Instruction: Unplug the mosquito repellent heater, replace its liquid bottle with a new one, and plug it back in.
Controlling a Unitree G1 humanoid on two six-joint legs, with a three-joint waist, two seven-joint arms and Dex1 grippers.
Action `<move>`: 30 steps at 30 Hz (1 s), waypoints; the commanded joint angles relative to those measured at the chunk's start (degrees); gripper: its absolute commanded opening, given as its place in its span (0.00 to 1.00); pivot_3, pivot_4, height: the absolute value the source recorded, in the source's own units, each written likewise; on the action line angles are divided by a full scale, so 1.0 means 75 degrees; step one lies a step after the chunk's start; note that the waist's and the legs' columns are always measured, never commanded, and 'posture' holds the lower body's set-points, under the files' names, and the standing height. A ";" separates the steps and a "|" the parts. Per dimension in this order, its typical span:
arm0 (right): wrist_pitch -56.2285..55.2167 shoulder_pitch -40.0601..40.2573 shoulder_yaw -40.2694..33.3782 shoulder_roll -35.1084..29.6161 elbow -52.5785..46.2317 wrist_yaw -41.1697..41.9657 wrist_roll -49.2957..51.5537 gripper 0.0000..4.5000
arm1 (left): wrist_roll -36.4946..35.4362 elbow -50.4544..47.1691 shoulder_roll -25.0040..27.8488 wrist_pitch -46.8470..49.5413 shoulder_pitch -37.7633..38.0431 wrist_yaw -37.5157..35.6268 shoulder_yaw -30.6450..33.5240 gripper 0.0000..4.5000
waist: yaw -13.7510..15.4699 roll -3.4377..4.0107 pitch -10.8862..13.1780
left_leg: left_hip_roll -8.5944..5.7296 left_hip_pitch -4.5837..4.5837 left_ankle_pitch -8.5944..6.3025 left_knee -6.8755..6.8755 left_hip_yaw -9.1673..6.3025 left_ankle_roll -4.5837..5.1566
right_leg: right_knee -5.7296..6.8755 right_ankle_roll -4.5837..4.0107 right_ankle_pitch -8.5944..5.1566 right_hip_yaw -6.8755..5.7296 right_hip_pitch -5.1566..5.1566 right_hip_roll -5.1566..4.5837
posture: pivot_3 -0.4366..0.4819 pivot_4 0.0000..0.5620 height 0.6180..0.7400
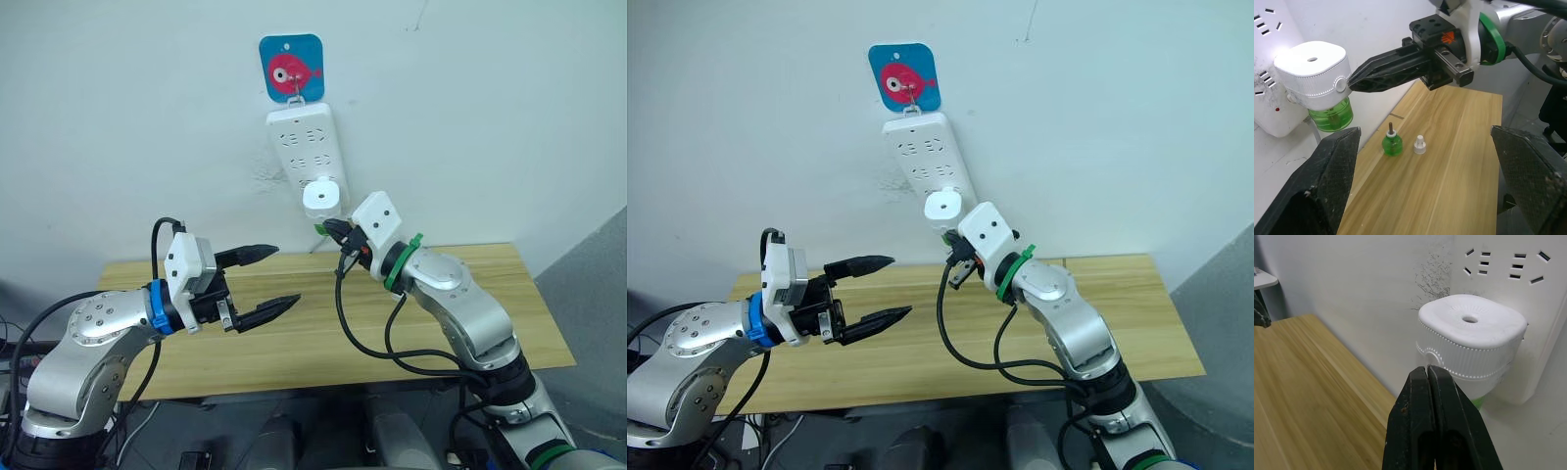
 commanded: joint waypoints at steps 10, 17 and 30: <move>-0.0098 -0.0217 -0.0038 0.0186 0.0076 -0.0228 -0.0278 0.01 | 0.0011 -0.0115 -0.0006 -0.0180 -0.0110 -0.0019 -0.0034 1.00 | 0.0000 0.0000 -0.0001 | 0.0000 0.0000 0.0000 0.0000 0.0000 0.0000 | 0.0000 0.0000 0.0000 0.0001 0.0000 0.0000 | 0.38 0.22 1.00; -0.0249 -0.0274 -0.0229 0.0270 0.0228 -0.0461 -0.0425 0.01 | 0.0017 -0.0095 -0.0012 -0.0196 -0.0150 -0.0026 -0.0052 1.00 | -0.0001 0.0000 -0.0001 | 0.0000 0.0001 0.0000 0.0001 0.0001 0.0000 | 0.0001 0.0000 0.0000 0.0002 0.0000 0.0000 | 0.38 0.22 1.00; -0.0274 -0.0368 -0.0653 0.0302 0.0609 -0.0553 -0.0267 0.01 | 0.0033 -0.0046 -0.0066 -0.0292 -0.0184 -0.0041 -0.0145 1.00 | -0.0002 -0.0001 -0.0046 | 0.0000 0.0004 0.0001 0.0005 0.0002 -0.0001 | 0.0005 -0.0004 0.0003 0.0002 0.0003 0.0000 | 0.38 0.21 1.00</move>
